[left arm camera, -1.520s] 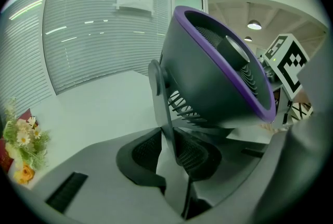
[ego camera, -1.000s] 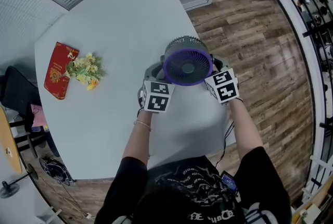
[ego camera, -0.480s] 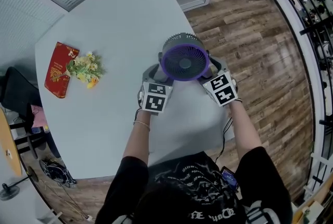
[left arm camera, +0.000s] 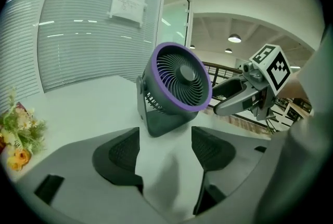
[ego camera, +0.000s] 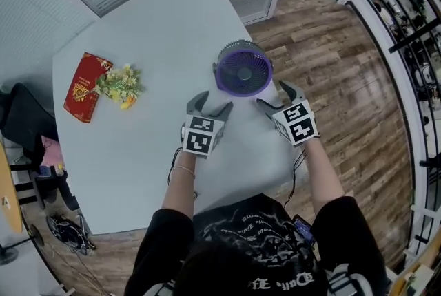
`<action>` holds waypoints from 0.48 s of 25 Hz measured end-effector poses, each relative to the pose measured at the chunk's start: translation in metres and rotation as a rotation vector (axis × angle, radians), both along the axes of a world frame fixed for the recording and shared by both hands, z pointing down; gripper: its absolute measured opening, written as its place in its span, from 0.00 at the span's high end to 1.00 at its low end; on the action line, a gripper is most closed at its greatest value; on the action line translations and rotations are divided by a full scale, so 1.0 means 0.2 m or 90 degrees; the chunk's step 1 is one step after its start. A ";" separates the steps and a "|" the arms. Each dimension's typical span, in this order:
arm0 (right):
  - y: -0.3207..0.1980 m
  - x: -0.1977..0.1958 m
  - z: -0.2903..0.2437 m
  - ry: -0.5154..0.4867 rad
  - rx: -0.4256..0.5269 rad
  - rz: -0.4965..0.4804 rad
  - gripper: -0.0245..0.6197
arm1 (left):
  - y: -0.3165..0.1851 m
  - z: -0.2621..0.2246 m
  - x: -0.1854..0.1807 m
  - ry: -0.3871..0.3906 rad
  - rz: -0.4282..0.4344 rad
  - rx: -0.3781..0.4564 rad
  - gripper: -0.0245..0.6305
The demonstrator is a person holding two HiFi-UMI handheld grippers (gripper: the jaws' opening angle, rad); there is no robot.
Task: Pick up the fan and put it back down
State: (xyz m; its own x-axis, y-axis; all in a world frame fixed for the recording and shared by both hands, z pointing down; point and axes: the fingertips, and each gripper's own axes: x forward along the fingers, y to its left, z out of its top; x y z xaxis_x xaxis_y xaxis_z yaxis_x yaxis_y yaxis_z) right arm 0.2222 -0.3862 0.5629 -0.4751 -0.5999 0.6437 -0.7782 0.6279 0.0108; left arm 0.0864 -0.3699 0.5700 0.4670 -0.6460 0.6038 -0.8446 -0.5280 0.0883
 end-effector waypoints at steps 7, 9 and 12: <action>0.20 -0.01 -0.20 -0.038 0.032 0.052 0.39 | 0.22 -0.16 0.00 0.036 0.032 0.040 0.48; 0.27 -0.02 -0.25 -0.054 0.039 0.070 0.39 | 0.29 -0.20 -0.01 0.042 0.041 0.048 0.48; 0.39 -0.04 -0.30 -0.066 0.050 0.092 0.40 | 0.41 -0.27 -0.03 0.039 0.063 0.056 0.48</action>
